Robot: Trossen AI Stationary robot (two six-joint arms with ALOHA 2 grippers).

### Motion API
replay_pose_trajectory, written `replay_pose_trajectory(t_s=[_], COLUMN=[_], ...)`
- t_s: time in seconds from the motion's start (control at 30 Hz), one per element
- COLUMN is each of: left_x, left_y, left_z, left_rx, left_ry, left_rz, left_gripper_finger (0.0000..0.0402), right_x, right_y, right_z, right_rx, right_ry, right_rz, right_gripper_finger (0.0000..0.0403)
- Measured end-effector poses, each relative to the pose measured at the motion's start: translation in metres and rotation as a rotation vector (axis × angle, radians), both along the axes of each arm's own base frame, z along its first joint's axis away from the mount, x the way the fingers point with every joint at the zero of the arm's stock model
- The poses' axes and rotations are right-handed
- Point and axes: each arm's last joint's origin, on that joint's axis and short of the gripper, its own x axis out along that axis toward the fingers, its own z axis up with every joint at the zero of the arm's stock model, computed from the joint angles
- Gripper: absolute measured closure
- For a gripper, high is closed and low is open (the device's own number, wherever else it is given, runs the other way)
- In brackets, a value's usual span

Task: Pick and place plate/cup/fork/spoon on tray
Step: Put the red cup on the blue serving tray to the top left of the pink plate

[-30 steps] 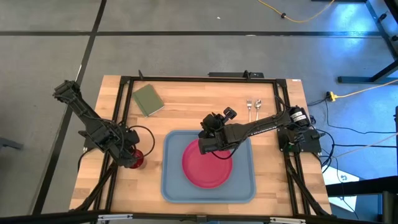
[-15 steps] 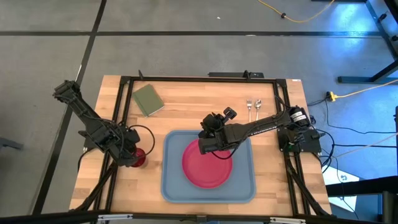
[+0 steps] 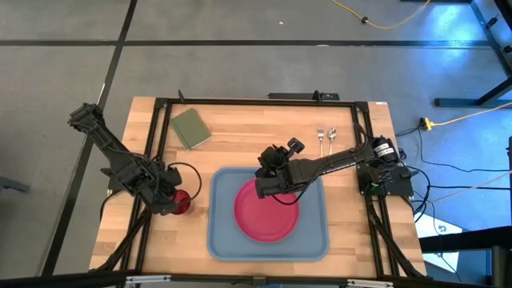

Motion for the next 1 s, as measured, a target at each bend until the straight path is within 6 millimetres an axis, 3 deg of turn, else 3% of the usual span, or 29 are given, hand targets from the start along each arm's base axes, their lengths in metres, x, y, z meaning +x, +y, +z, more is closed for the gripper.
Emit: replay_pose_trajectory(t_s=[0.17, 0.37, 0.5, 0.73, 1.0], left_x=[0.004, 0.019, 0.033, 0.053, 0.083], left_y=[-0.001, -0.006, -0.004, 0.014, 0.034], left_z=[0.017, 0.049, 0.058, 0.058, 0.04], left_rx=[0.02, 0.19, 0.301, 0.405, 0.408], left_ry=[-0.089, -0.38, -0.483, -0.468, -0.321], left_rz=[-0.008, -0.123, -0.19, -0.133, -0.073], left_gripper_finger=[0.0399, 0.04, 0.04, 0.04, 0.04], right_x=[0.0, 0.0, 0.0, 0.0, 0.0], right_y=[0.0, 0.0, 0.0, 0.0, 0.0], right_z=[0.0, 0.0, 0.0, 0.0, 0.0], right_rx=[0.0, 0.0, 0.0, 0.0, -0.001], right_ry=[0.0, 0.001, 0.001, 0.001, 0.004], right_rz=[0.0, 0.0, 0.0, 0.0, 0.002], right_gripper_finger=[0.0349, 0.0349, 0.0349, 0.0349, 0.0349])
